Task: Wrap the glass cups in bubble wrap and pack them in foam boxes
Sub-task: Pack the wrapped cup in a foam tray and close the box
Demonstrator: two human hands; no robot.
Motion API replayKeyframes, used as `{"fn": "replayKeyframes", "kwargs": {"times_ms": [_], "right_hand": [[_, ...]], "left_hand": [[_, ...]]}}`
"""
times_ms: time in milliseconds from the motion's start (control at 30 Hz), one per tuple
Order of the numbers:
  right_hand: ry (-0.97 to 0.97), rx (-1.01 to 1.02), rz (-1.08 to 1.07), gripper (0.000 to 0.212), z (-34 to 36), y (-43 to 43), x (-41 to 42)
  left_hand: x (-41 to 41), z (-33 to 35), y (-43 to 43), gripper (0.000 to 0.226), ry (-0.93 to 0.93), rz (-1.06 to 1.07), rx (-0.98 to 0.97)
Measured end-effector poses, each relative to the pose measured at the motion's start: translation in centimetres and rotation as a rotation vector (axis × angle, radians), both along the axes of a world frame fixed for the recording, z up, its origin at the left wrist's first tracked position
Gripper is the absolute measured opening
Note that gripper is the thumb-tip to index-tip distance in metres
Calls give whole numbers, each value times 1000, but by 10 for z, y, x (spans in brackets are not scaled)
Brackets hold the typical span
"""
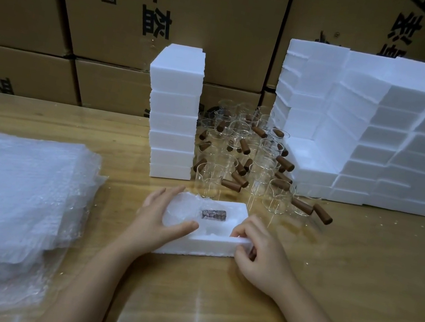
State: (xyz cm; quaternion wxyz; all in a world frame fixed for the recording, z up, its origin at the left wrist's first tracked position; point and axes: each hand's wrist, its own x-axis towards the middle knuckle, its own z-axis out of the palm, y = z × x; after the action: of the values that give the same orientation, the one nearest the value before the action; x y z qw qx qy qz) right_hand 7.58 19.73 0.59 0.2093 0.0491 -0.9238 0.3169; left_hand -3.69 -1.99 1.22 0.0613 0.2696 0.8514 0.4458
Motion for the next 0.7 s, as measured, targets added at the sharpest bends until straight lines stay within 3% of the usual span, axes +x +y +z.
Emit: {"fn": "replayKeyframes", "kwargs": {"times_ms": [67,133,200,267,433,533,600,700], "right_hand": [[1,-6,1,15,0,0,1],[4,-11,3,16,0,0,1],[7,-17,-1,16,0,0,2],[6,-22,-3,17,0,0,1],[-4,-14,-11,18,0,0,1],[-6,-23,-15,18,0,0,2],[-5,-33,-14,18,0,0,2],[-13,-43,-12,18,0,0,2]], "left_hand": [[0,2,2,95,6,-36,5],[-2,8,5,94,-108,-29,182],[-3,10,6,70,-167,-2,334],[-1,8,6,44,-143,18,337],[1,2,6,25,-67,36,255],[3,8,6,27,-35,24,278],[5,15,3,15,154,65,195],[4,29,-2,32,586,51,-23]]}}
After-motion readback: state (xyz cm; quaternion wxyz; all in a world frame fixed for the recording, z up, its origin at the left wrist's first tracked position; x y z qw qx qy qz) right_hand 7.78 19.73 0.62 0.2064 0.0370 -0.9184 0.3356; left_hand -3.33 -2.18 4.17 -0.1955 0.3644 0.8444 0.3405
